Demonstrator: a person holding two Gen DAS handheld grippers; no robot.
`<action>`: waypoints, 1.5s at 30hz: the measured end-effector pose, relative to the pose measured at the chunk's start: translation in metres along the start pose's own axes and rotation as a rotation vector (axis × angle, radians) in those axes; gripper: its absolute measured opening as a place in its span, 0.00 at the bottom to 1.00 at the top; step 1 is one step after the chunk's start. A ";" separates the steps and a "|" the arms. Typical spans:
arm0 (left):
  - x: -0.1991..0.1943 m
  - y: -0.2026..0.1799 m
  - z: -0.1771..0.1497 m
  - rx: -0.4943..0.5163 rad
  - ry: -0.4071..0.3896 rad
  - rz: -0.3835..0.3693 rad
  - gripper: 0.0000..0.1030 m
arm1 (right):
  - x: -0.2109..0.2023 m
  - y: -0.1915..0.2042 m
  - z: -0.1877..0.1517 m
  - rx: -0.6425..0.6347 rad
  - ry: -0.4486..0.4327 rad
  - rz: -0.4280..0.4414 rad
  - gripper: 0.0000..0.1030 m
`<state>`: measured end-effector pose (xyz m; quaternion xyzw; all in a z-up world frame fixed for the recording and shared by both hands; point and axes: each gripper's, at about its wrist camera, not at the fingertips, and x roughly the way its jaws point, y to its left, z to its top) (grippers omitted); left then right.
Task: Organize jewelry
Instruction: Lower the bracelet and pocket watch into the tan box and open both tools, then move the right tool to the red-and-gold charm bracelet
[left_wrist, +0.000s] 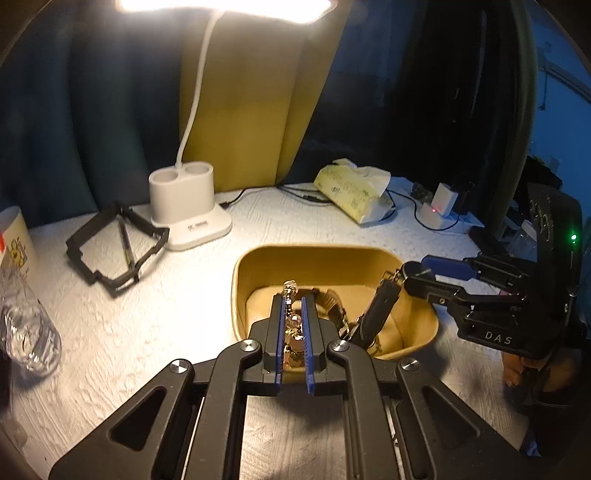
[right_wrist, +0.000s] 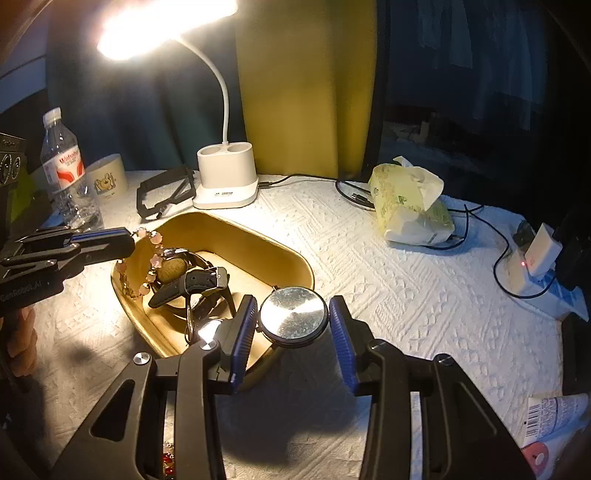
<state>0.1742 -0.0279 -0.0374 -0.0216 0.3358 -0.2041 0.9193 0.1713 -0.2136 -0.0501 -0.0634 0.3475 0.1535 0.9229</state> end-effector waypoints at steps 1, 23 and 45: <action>0.001 0.001 -0.001 -0.002 0.005 0.003 0.09 | 0.000 0.002 0.000 -0.008 0.002 -0.007 0.39; -0.027 0.000 -0.004 -0.010 -0.037 0.022 0.27 | -0.016 0.016 -0.005 -0.020 0.013 -0.015 0.39; -0.085 -0.019 -0.055 -0.039 -0.043 0.035 0.46 | -0.065 0.035 -0.054 -0.002 0.022 -0.005 0.39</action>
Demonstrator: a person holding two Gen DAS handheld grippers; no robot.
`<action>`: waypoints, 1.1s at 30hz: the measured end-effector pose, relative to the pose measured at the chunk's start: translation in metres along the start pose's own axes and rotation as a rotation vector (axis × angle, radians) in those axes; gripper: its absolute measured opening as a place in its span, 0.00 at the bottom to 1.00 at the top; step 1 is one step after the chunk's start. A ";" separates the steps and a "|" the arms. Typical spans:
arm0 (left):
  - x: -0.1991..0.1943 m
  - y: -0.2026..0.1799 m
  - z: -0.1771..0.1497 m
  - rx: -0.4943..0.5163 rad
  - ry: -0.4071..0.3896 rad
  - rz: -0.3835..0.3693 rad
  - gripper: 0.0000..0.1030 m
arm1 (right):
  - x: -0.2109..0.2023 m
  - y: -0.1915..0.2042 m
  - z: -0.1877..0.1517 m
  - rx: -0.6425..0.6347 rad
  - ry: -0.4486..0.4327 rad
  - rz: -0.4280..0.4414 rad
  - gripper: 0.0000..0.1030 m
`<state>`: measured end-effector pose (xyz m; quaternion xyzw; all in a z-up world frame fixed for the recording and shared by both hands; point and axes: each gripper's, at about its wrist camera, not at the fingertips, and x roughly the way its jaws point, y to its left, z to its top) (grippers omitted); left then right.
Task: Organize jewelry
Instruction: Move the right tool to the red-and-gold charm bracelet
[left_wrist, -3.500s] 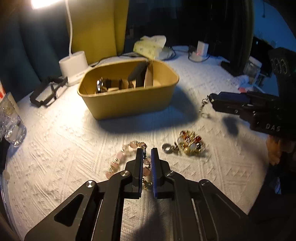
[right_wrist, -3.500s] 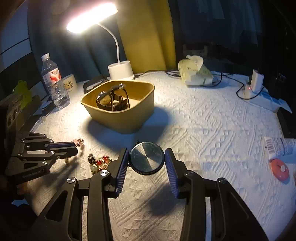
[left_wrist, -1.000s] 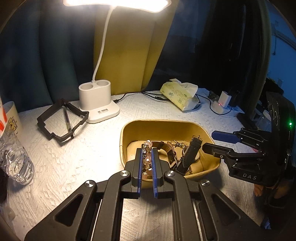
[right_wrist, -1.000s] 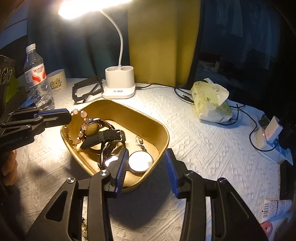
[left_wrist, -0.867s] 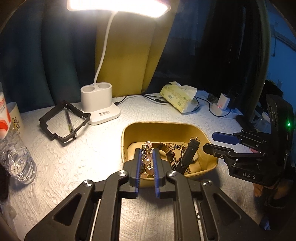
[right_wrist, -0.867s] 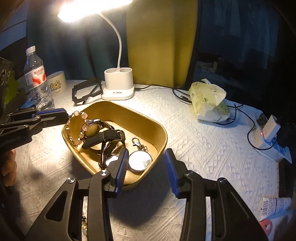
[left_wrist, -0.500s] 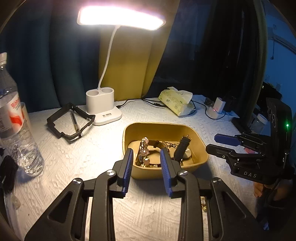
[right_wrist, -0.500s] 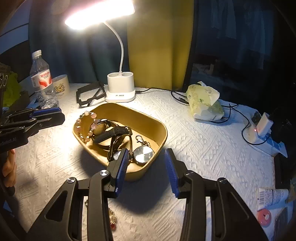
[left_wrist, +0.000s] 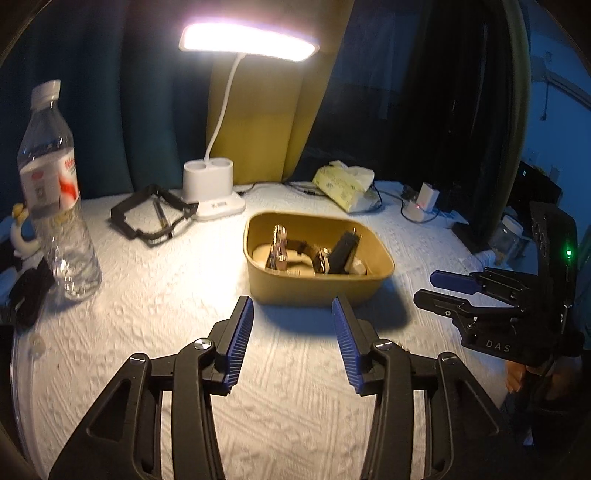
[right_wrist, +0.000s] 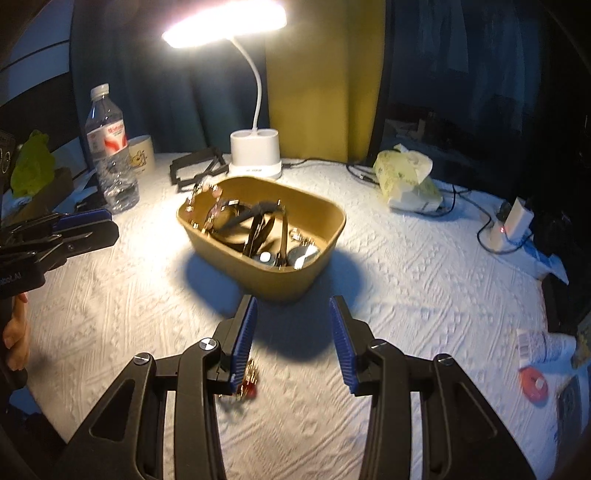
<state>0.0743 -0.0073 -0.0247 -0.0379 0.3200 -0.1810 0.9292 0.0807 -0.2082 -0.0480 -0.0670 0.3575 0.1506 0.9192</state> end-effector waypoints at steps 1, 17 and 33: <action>-0.001 0.000 -0.003 -0.003 0.008 -0.003 0.46 | 0.001 0.000 -0.003 0.007 0.006 0.002 0.39; -0.002 -0.001 -0.048 0.004 0.091 0.020 0.45 | 0.011 0.029 -0.038 -0.023 0.092 0.111 0.39; 0.001 -0.005 -0.053 0.005 0.119 0.016 0.46 | 0.012 0.034 -0.039 -0.074 0.097 0.140 0.09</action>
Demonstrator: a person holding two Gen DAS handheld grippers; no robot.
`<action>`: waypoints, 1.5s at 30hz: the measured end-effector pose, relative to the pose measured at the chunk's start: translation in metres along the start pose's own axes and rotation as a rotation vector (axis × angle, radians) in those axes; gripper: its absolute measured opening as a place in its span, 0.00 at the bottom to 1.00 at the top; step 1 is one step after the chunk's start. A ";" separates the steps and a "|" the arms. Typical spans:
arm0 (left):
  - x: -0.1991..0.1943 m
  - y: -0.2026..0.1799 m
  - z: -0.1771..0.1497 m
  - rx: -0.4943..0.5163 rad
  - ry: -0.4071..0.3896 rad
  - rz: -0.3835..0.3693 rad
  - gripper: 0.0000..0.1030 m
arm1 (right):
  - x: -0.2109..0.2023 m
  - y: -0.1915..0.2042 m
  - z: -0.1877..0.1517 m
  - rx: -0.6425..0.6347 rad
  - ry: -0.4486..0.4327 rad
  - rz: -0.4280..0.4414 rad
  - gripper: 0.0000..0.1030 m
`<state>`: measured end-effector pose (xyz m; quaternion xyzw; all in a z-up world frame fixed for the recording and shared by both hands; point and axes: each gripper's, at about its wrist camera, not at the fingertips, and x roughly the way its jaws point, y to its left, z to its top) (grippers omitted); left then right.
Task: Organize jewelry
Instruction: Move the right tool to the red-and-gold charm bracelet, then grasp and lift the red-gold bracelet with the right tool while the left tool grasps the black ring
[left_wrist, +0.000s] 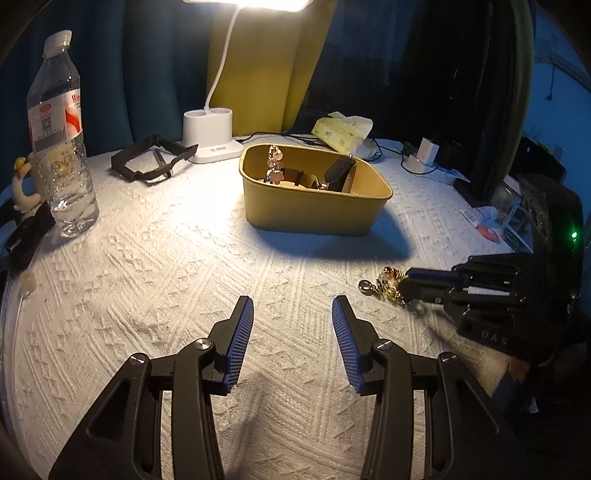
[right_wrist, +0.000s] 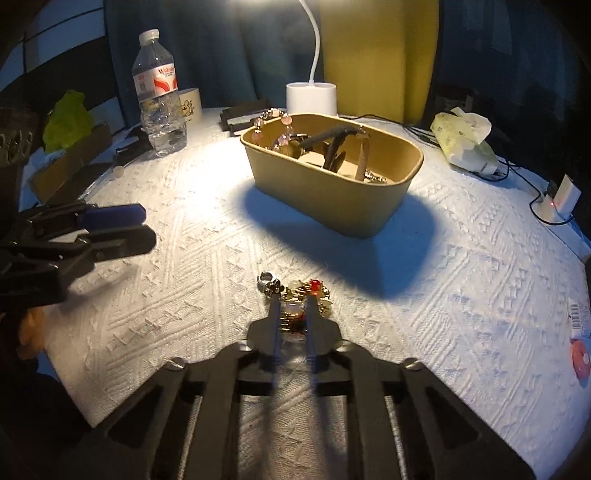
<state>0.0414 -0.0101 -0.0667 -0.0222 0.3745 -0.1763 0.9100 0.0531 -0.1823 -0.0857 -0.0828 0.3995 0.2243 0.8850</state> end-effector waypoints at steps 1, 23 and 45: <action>0.001 -0.001 0.000 0.004 0.003 0.001 0.46 | -0.001 0.000 0.000 -0.001 -0.005 0.003 0.09; 0.020 -0.046 0.007 0.110 0.069 -0.006 0.45 | -0.054 -0.036 0.008 0.056 -0.182 0.028 0.09; 0.071 -0.118 0.004 0.304 0.193 -0.074 0.33 | -0.053 -0.093 -0.026 0.156 -0.167 0.020 0.09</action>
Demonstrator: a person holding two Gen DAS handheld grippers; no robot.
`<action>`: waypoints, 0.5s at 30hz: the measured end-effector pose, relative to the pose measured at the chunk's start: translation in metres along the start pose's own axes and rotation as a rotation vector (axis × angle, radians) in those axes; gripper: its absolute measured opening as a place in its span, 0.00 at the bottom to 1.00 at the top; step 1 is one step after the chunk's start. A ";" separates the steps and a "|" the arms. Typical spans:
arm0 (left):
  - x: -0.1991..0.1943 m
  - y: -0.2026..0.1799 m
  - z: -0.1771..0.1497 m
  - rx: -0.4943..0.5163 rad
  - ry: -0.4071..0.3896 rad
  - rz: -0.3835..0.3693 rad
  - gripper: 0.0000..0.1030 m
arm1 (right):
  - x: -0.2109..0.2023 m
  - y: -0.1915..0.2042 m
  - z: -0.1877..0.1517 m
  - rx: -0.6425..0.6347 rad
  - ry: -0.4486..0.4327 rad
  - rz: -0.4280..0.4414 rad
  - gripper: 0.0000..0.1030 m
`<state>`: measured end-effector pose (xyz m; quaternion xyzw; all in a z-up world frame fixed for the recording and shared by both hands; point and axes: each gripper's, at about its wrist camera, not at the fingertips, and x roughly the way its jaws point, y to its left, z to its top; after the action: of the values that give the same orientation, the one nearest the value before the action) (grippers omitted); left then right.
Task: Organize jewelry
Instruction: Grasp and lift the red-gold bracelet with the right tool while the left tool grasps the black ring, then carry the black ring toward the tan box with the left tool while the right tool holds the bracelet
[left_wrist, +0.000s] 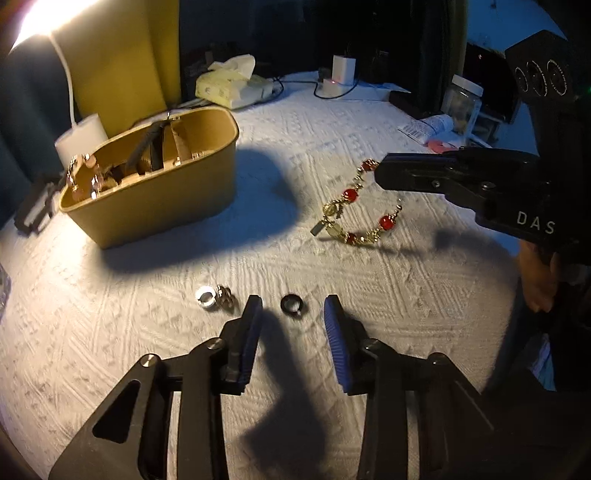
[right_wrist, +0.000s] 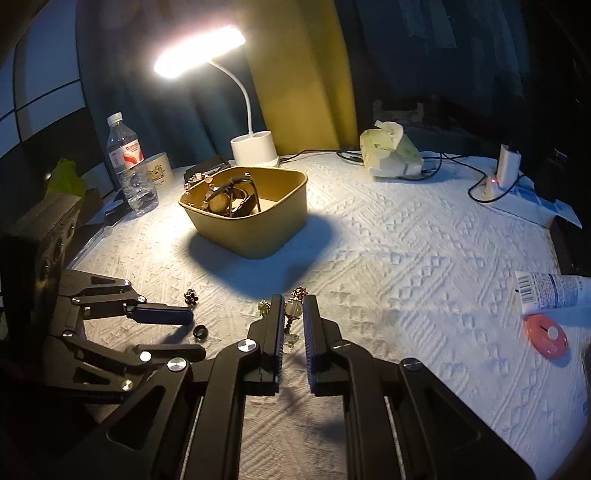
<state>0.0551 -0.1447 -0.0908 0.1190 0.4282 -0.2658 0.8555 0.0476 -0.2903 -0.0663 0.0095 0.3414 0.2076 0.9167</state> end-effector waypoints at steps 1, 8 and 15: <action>0.001 -0.001 0.001 0.007 -0.001 0.008 0.28 | -0.001 -0.002 0.000 0.004 -0.003 -0.002 0.09; 0.002 -0.005 0.003 0.038 0.000 0.011 0.14 | -0.004 -0.006 0.000 0.011 -0.014 -0.007 0.09; -0.012 0.002 0.007 0.014 -0.045 0.030 0.14 | -0.007 -0.001 0.004 -0.007 -0.023 -0.001 0.09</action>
<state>0.0543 -0.1419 -0.0771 0.1256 0.4053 -0.2587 0.8678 0.0453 -0.2933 -0.0592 0.0085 0.3300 0.2080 0.9207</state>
